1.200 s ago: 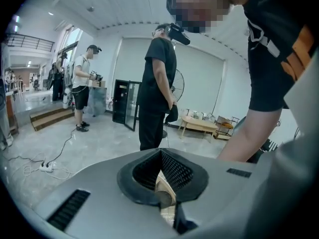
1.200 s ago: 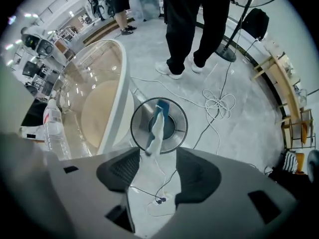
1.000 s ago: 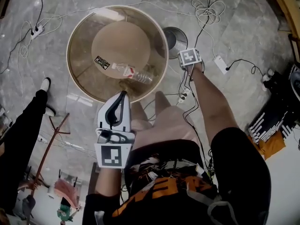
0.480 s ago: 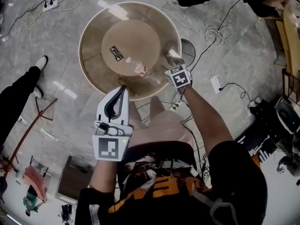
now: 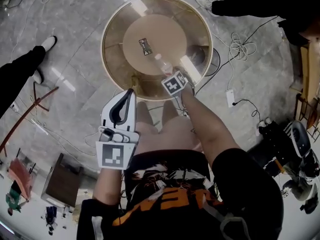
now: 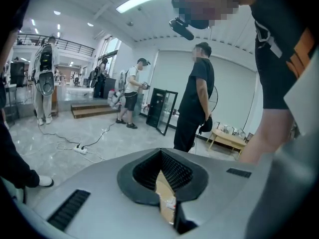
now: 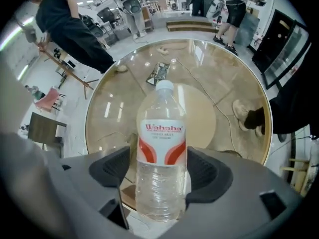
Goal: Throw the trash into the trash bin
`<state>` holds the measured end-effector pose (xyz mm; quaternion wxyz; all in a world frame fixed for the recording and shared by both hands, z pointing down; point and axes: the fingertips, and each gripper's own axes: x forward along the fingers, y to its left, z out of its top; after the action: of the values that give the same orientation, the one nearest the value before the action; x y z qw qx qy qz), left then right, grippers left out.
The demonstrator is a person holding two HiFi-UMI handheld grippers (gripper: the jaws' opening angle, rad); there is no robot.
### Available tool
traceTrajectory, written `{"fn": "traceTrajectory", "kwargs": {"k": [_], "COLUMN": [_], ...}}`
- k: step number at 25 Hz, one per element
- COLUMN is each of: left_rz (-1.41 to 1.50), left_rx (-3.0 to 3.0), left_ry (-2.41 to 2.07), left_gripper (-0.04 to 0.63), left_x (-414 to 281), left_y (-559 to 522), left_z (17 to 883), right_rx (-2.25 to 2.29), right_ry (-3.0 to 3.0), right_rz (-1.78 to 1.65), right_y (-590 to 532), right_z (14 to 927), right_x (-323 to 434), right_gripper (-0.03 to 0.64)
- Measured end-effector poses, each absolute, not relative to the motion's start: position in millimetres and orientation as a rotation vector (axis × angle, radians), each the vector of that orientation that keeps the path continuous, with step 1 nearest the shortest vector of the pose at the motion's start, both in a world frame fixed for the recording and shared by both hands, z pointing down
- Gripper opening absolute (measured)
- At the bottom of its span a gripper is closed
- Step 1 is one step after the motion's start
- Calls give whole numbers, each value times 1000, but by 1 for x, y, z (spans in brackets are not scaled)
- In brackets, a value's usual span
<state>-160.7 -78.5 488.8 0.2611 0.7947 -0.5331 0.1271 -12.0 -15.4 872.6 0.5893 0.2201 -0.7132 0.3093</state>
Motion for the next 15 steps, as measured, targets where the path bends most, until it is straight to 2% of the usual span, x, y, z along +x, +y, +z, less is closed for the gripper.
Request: {"fn": "traceTrajectory", "kwargs": {"k": [3,15], "left_rz": [351,343], "left_rx": [2149,2222], "left_ry": [-1448,-1366], "left_gripper": [23,23], "left_x": [-172,-140], "left_y": [-77,-85], "left_z": [491,481], "right_rx": [533,736], "right_ry": [-1585,-1625], "right_rz": [717,818], "right_y": [-14,-29], "right_z": [884,853], "right_x": [-2,55], "right_gripper": [324,308]}}
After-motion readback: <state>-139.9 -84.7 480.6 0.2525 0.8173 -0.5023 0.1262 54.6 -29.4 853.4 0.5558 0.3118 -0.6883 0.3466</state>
